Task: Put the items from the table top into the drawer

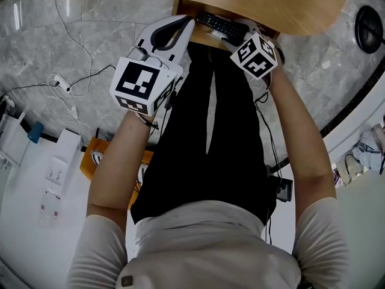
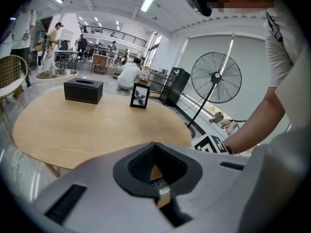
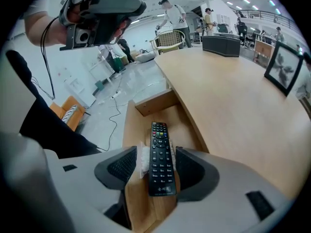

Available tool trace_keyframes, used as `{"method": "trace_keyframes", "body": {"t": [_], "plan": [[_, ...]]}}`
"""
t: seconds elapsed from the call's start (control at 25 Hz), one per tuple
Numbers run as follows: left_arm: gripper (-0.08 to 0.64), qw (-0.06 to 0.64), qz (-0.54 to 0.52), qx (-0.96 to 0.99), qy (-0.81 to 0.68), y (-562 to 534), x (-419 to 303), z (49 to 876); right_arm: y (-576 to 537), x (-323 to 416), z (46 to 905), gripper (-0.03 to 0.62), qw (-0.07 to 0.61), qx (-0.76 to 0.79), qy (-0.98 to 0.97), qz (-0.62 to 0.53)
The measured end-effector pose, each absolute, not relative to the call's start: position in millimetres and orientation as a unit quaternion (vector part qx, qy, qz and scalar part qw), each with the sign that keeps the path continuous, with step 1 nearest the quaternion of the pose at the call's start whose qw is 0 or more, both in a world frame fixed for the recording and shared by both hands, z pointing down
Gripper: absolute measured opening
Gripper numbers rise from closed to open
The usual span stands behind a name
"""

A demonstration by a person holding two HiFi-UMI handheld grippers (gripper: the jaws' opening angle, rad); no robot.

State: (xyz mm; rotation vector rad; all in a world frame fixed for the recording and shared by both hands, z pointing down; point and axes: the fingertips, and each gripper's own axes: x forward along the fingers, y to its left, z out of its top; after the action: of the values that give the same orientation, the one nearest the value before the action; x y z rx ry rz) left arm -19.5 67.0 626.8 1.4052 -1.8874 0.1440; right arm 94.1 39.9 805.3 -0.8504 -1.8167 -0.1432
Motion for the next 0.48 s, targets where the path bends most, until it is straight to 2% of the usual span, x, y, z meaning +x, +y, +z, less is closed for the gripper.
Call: {"method": "trace_keyframes", "body": {"t": [0.48], "plan": [[0.009, 0.349, 0.055, 0.555, -0.753, 62, -31, 567, 35, 74, 732, 0.253, 0.503, -0.311, -0.805, -0.044]]}}
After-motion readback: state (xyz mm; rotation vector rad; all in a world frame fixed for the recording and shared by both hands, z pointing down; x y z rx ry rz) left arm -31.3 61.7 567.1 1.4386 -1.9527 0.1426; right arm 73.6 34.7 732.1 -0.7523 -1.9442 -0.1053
